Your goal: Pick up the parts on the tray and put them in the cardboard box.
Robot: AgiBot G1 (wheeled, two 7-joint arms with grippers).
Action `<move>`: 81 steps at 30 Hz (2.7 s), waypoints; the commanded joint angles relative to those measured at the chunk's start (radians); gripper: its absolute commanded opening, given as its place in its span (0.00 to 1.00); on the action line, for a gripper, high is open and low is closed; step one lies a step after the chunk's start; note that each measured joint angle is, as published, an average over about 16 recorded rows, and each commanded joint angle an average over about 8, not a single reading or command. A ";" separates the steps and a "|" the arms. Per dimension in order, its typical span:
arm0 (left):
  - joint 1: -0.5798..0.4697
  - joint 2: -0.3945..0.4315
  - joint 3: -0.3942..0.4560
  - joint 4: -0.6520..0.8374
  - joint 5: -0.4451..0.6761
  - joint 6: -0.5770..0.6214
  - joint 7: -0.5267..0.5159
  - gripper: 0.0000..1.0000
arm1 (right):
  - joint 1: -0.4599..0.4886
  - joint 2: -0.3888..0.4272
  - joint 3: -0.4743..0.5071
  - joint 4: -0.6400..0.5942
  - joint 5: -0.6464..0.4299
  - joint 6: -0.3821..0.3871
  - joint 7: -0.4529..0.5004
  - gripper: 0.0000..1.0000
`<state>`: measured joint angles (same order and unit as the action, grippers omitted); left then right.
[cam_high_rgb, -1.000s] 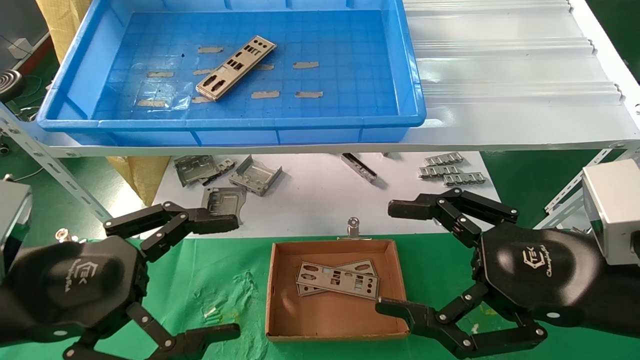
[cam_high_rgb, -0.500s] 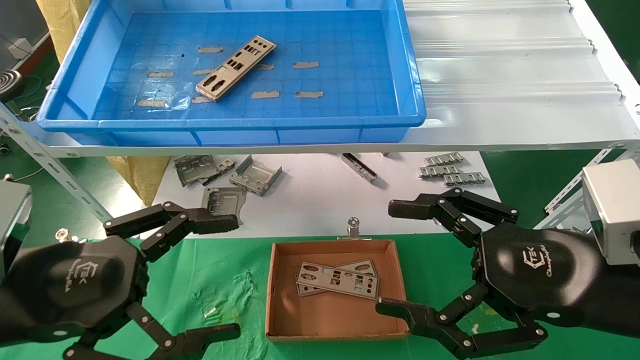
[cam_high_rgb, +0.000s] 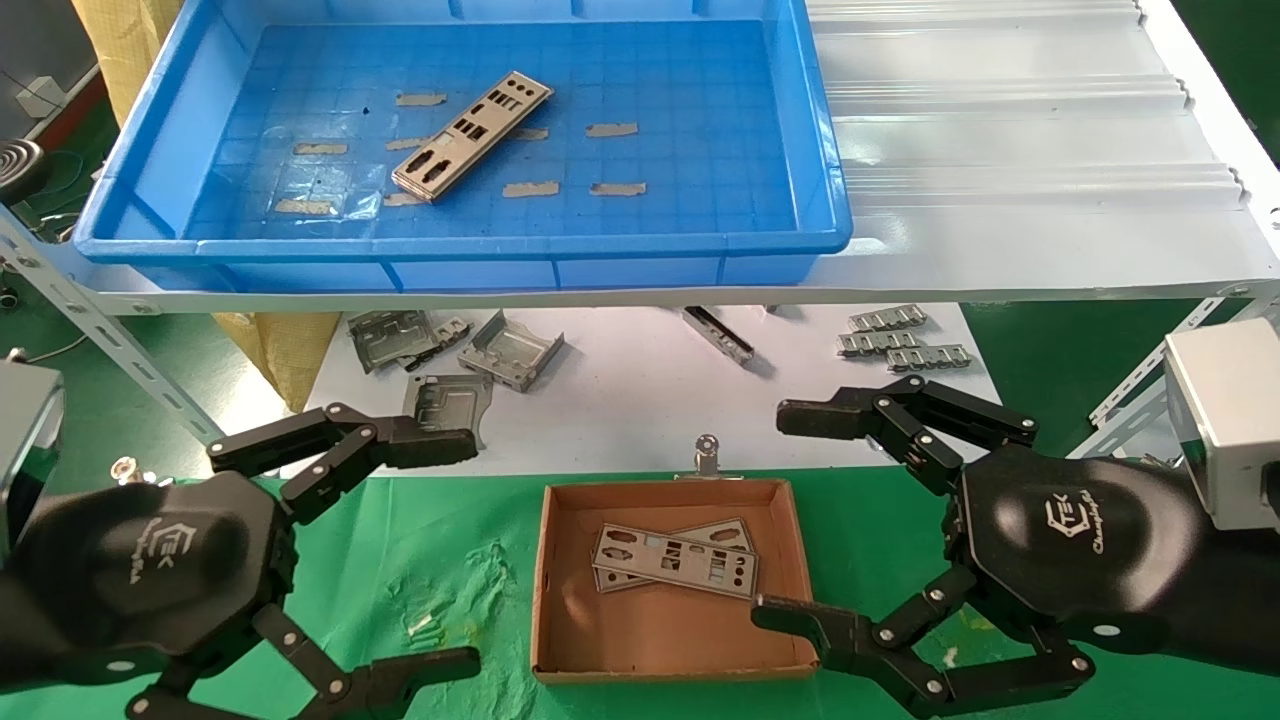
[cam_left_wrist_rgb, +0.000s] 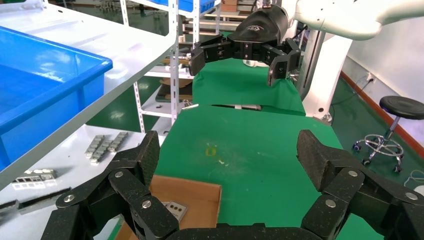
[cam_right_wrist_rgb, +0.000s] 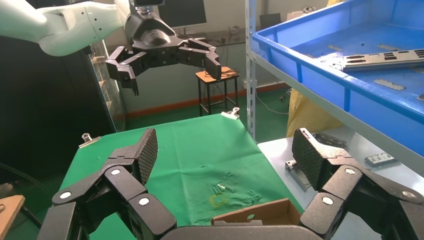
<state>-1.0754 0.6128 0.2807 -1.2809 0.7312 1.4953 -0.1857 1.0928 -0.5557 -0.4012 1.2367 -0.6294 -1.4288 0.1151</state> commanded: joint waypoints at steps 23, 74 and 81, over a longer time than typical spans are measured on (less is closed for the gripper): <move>0.000 0.000 0.000 0.000 0.000 0.000 0.000 1.00 | 0.000 0.000 0.000 0.000 0.000 0.000 0.000 0.00; -0.781 0.447 0.249 0.836 0.515 -0.197 0.058 1.00 | 0.000 0.000 0.000 0.000 0.000 0.000 0.000 0.00; -0.868 0.529 0.273 1.048 0.579 -0.353 0.094 1.00 | 0.000 0.000 0.000 0.000 0.000 0.000 0.000 0.00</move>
<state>-1.9373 1.1389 0.5543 -0.2483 1.3070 1.1584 -0.0978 1.0929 -0.5557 -0.4012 1.2366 -0.6294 -1.4288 0.1151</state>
